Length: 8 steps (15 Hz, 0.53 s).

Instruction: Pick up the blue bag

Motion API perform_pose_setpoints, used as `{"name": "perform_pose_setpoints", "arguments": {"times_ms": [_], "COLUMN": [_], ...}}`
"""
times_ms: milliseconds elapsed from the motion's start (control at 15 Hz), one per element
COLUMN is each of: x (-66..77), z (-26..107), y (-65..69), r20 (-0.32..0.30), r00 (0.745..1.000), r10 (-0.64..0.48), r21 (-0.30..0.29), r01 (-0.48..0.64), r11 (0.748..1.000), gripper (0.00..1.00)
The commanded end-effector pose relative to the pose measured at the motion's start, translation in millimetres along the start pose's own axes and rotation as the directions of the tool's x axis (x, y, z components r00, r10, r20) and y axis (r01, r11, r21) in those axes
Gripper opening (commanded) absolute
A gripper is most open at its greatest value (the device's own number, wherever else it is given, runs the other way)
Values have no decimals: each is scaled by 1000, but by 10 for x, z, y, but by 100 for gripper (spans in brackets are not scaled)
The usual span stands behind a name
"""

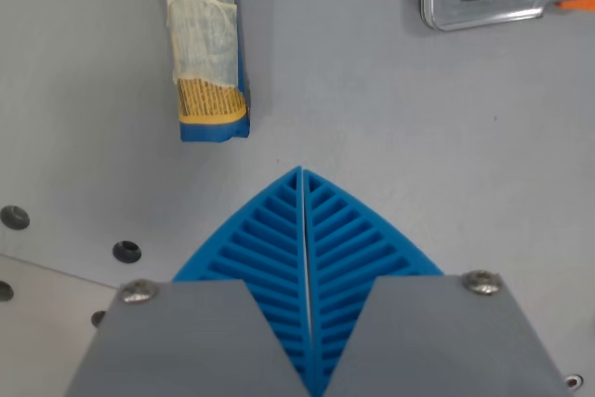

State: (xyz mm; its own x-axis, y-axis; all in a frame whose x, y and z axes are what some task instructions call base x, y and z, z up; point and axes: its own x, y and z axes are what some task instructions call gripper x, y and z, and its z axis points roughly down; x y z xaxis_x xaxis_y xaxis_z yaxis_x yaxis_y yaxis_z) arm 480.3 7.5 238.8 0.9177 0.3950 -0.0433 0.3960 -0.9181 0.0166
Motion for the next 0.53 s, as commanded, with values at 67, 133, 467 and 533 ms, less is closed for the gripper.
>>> {"name": "perform_pose_setpoints", "arguments": {"times_ms": [67,133,467,533], "x": [-85,-86,-93,-94], "z": [-115,-131,-214,-231], "y": [-47,-48,-48,-48], "r20": [-40,-40,-40,-40], "r00": [999,999,999,999], "r10": [-23,-23,-23,-23], "r21": [-24,-24,-24,-24], "r01": [22,22,22,22], "r11": [999,999,999,999], "gripper": [0,0,0,0]}}
